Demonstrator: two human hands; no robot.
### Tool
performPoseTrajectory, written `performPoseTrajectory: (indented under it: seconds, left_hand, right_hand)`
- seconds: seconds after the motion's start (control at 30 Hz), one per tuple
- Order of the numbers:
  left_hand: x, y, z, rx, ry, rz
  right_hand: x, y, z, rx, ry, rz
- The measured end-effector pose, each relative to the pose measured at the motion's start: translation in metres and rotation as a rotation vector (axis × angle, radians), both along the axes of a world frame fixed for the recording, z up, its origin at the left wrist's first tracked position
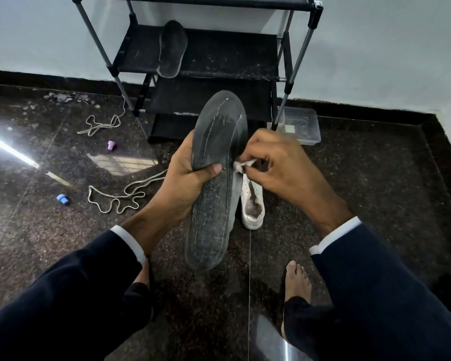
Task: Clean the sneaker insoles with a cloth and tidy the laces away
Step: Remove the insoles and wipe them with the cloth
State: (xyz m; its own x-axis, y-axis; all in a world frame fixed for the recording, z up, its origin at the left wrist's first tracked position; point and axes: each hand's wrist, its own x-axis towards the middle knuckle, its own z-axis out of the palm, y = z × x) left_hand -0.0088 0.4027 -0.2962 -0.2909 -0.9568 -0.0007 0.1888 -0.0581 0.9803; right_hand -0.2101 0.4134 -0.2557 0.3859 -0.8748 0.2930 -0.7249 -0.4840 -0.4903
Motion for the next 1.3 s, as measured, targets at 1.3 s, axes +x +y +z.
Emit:
performPoseTrajectory:
  seconds: [1.3]
  left_hand:
    - [0.005,-0.005,-0.002,0.017,-0.012,0.091]
  right_hand:
    - [0.004,0.005,0.002,0.253,-0.1,0.092]
